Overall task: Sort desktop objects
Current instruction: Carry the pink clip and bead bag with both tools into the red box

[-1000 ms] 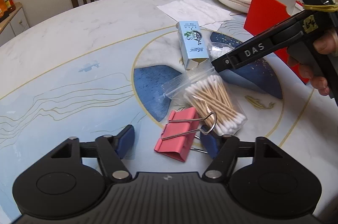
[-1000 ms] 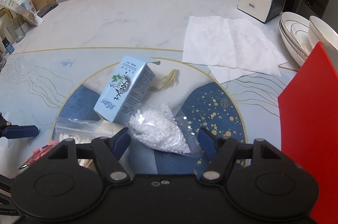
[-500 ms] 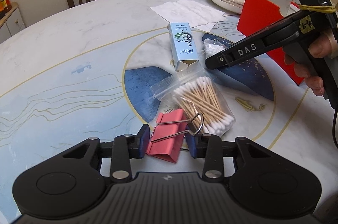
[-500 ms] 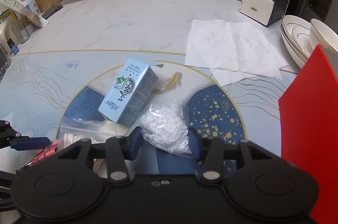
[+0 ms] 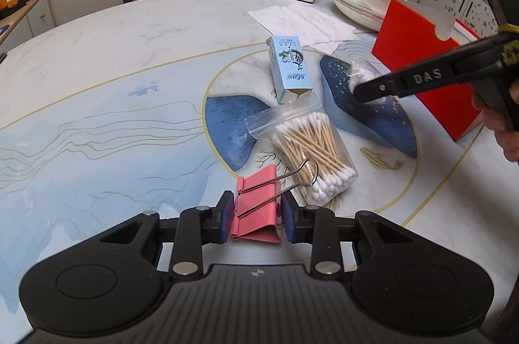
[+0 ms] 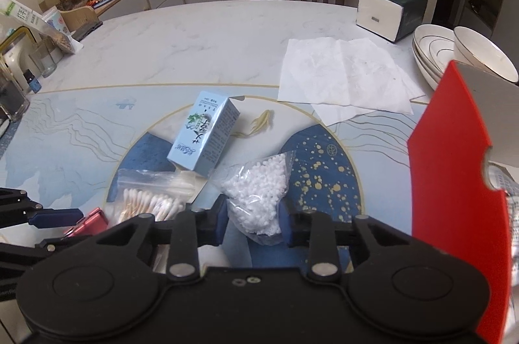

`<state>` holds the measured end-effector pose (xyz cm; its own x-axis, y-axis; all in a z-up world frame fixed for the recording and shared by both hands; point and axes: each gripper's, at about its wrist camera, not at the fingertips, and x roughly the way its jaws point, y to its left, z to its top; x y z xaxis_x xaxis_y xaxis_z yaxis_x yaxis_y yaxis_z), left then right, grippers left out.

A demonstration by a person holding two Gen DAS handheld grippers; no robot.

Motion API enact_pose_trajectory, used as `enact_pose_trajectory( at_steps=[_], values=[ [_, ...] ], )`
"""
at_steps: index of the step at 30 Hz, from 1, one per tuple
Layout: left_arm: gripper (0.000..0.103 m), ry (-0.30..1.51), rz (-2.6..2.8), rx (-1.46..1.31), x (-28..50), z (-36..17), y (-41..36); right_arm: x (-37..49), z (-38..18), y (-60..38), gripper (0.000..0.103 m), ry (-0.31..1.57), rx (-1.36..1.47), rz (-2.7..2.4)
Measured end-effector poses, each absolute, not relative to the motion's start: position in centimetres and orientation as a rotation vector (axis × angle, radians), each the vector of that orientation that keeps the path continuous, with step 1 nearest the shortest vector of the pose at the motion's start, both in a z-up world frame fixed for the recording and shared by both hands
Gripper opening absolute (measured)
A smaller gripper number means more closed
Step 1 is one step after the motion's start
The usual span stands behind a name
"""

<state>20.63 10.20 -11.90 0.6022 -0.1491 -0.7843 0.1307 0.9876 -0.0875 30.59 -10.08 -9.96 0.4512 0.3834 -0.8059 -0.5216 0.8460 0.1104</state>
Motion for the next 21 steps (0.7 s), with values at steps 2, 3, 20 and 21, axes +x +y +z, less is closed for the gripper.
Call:
enact_pose_trajectory(
  at_steps=[2, 3, 20, 21],
  values=[
    [0.029, 0.907, -0.155, -0.031, 20.3, -11.6, 10.2, 30.0, -9.6, -10.4, 0.031, 0.946, -0.158, 0.571],
    [0.028, 0.903, -0.154, -0.035, 20.2, -11.4, 10.2, 29.7, -9.4, -10.6, 0.031, 0.943, -0.155, 0.575],
    [0.028, 0.839, -0.139, -0.105, 17.7, -7.7, 8.2, 25.1, -6.3, -15.1, 0.031, 0.944, -0.09, 0.625],
    [0.028, 0.832, -0.141, -0.106, 17.6, -7.4, 8.0, 24.9, -6.0, -15.4, 0.031, 0.942, -0.087, 0.626]
  ],
)
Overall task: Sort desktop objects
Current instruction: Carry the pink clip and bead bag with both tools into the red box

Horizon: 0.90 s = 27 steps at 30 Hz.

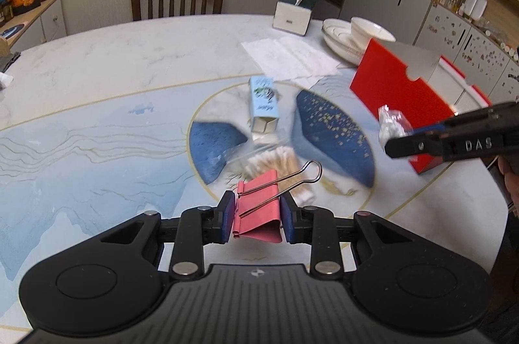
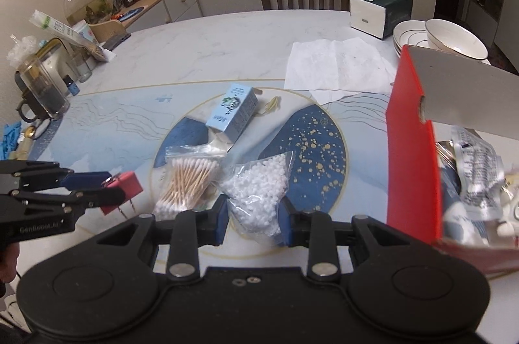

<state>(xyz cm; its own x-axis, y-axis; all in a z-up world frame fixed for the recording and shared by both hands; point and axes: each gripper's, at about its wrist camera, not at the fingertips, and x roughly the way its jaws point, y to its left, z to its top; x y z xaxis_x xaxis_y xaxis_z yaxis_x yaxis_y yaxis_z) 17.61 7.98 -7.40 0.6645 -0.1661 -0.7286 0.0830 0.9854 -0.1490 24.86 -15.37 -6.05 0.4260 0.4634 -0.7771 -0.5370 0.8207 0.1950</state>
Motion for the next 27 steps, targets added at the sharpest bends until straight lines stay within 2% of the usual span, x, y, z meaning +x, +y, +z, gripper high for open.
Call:
enact_pose_trajectory(
  at_steps=[27],
  values=[
    [0.028, 0.674, -0.303, -0.028, 20.5, -0.9, -4.1, 24.2, -0.8, -26.0, 0.031, 0.849, 0.023, 0.559]
  ],
)
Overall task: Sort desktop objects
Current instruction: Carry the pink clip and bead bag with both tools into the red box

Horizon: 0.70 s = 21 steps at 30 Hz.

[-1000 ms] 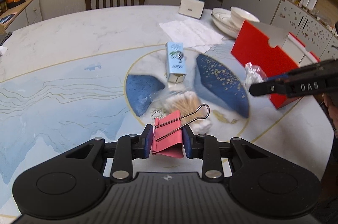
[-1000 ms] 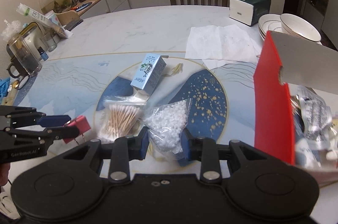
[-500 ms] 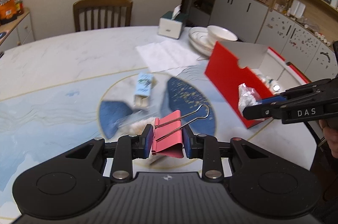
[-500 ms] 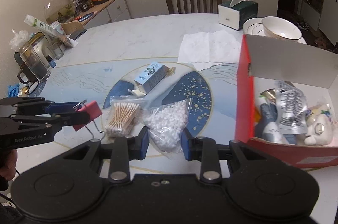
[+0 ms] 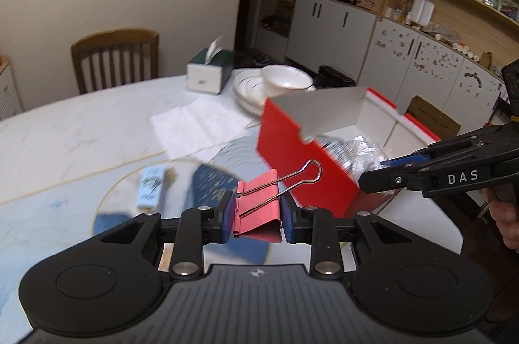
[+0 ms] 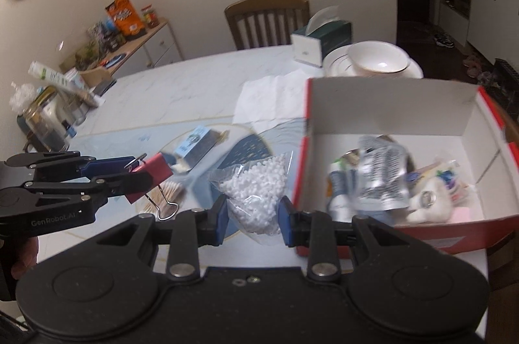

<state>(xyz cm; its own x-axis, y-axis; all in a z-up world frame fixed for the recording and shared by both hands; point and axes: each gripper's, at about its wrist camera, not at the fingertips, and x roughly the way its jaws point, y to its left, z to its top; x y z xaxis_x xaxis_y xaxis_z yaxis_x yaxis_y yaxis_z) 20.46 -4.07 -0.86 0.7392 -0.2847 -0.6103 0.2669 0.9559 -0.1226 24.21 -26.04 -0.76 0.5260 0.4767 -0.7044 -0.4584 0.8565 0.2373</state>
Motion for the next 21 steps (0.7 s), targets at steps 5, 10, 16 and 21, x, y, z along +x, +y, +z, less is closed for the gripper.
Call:
enact_pose_trajectory(
  at_steps=[5, 10, 16, 21],
  values=[
    [0.028, 0.644, -0.348, 0.003, 21.8, 0.4, -7.3, 25.2, -0.3, -28.7, 0.031, 0.83, 0.044, 0.533],
    [0.028, 0.629, -0.379, 0.029, 23.3, 1.0, -10.1, 26.0, -0.1, -31.2, 0.031, 0.806, 0.047, 0.491],
    [0.028, 0.636, -0.411, 0.049, 25.0, 0.9, -12.9, 27.0, 0.0, -34.1, 0.031, 0.785, 0.043, 0.443],
    [0.028, 0.638, -0.438, 0.089, 26.5, 0.6, -15.4, 28.2, -0.3, -36.2, 0.031, 0.784, 0.022, 0.393]
  ],
)
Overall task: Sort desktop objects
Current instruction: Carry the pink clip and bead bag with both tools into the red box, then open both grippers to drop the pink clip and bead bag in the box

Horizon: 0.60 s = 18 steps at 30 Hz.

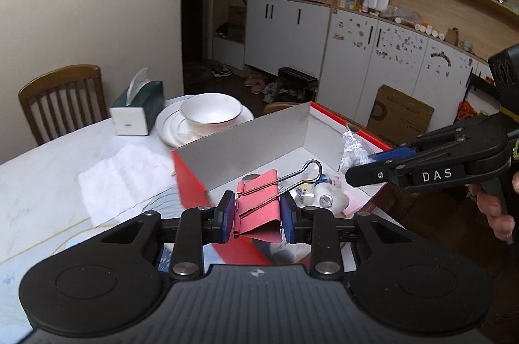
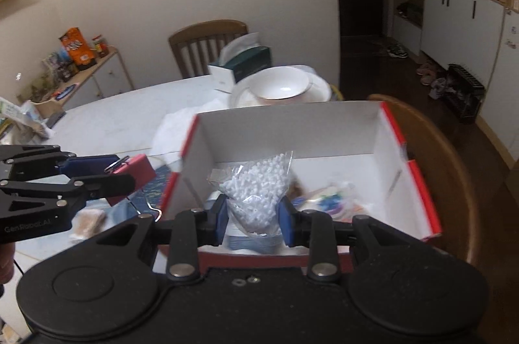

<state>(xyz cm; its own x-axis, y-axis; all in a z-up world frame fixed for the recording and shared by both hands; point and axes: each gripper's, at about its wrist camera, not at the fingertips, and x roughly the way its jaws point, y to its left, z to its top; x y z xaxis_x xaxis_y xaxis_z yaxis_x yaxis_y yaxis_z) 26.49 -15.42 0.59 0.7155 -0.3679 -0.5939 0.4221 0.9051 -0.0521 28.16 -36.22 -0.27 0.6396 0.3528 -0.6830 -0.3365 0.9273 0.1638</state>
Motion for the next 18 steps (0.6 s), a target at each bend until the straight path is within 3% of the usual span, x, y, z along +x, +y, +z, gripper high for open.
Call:
enact_pose_trajectory(
  at_steps=[18],
  values=[
    [0.028, 0.699, -0.498, 0.244, 31.7, -2.9, -22.4, 36.3, -4.1, -38.3, 0.031, 0.857, -0.051, 0.341]
  ],
)
